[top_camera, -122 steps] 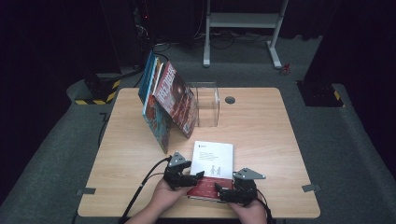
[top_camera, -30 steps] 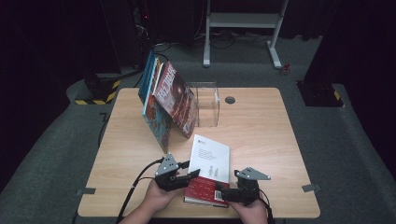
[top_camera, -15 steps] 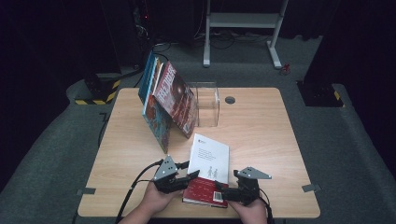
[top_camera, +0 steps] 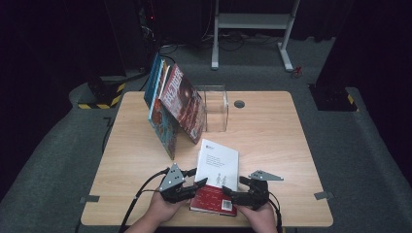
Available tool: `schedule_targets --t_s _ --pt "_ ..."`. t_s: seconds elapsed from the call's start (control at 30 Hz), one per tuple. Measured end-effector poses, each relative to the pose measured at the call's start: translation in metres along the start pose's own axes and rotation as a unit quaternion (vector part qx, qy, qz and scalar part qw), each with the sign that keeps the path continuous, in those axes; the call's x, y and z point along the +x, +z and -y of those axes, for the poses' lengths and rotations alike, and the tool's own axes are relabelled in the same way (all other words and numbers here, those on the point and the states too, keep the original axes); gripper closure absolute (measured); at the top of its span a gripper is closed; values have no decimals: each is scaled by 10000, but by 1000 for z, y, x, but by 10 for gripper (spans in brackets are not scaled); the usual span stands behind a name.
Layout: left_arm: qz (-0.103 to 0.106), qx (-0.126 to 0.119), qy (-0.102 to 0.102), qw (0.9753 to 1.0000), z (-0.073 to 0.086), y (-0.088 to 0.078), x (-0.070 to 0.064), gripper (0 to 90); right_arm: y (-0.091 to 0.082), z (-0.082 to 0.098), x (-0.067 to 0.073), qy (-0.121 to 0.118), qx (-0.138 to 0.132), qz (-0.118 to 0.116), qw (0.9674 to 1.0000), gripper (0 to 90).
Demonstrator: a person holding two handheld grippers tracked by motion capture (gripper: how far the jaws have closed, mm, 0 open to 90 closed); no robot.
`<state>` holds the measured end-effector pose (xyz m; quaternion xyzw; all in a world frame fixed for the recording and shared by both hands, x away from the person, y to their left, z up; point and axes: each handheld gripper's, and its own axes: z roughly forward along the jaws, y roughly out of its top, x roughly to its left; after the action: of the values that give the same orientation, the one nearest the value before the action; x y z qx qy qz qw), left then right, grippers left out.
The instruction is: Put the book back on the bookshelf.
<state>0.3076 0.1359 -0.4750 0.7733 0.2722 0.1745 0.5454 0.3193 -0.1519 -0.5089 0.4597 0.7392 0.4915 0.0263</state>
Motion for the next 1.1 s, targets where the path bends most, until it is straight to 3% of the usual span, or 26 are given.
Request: schedule_targets --t_s 0.07,0.23,0.47,1.1 --pt "-9 10 12 10000 0 0 0 539 2 -1 -2 113 18 -115 9999 71" --pt "-21 29 -78 10000 1 1 1 539 6 -3 -7 128 38 -226 9997 69" --pt "-31 9 -46 10000 1 0 0 539 9 -6 -17 417 111 -408 9982 69" --pt "-77 -19 -64 9999 2 -1 -1 539 14 -7 -27 698 116 -652 9954 70"
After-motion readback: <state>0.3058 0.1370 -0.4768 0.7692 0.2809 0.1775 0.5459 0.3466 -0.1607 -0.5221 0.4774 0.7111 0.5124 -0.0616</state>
